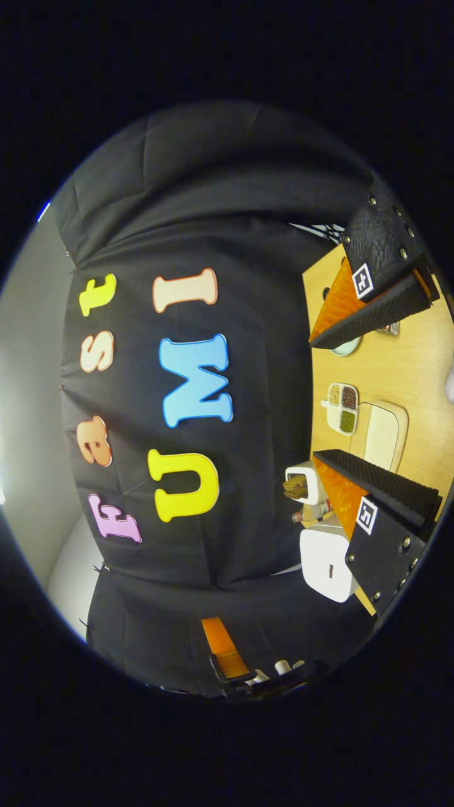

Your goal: Close the left gripper, press the button to open the rice cooker; take a wooden spoon from the chopstick holder with the right hand, scoop a spoonful of rice and pour it into the rice cooker, then put the wooden spoon back into the chopstick holder.

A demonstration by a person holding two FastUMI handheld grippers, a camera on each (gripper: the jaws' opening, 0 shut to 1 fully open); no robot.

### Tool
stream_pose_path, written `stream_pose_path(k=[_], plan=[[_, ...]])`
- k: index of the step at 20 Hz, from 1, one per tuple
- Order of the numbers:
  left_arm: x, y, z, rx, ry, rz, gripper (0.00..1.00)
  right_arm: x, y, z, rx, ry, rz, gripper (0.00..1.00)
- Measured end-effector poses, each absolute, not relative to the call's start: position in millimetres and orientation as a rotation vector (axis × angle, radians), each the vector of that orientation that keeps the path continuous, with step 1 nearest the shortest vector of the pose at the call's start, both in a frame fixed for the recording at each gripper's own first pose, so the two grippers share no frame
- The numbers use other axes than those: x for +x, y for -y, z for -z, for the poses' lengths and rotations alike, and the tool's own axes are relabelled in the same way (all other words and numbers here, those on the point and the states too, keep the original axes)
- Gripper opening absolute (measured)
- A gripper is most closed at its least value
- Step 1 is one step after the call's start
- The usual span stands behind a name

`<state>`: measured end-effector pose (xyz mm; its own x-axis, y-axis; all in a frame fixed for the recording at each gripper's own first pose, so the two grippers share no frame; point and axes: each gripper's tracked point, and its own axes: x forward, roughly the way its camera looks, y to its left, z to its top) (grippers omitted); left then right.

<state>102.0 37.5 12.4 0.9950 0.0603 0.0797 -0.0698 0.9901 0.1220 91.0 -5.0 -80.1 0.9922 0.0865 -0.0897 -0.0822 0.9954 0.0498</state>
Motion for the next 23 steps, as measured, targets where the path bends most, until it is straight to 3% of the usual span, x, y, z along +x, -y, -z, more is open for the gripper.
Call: stream_pose_path(k=[2,3,4,5,6,18,20,23], plan=[[89.3,-36.1,-16.5,0.148,0.104,-0.057,0.99,87.6,0.5,69.6,0.050,-0.054,-0.077,0.98],[86.2,-31.3,-12.7,0.155,0.112,-0.049,0.99,85.7,0.8,63.9,0.053,-0.041,-0.075,0.93],[80.0,-27.8,-12.2,0.161,0.118,-0.049,0.99,83.8,1.1,59.4,0.056,-0.030,-0.069,0.98],[75.3,-20.8,-7.0,0.150,0.114,-0.036,0.99,81.5,1.3,57.3,0.059,-0.029,-0.071,0.93],[70.4,-13.6,-2.6,0.138,0.107,-0.022,1.00,79.7,1.3,53.4,0.057,-0.022,-0.070,0.98],[63.2,3.7,12.1,0.118,0.062,0.024,1.00,51.4,9.2,14.4,0.052,0.071,-0.035,0.98],[61.2,3.2,16.5,0.111,0.051,0.024,0.95,49.5,8.0,16.1,0.057,0.061,-0.045,0.98],[60.8,1.5,19.9,0.096,0.035,0.024,1.00,47.0,10.9,14.2,0.059,0.061,-0.041,0.98]])
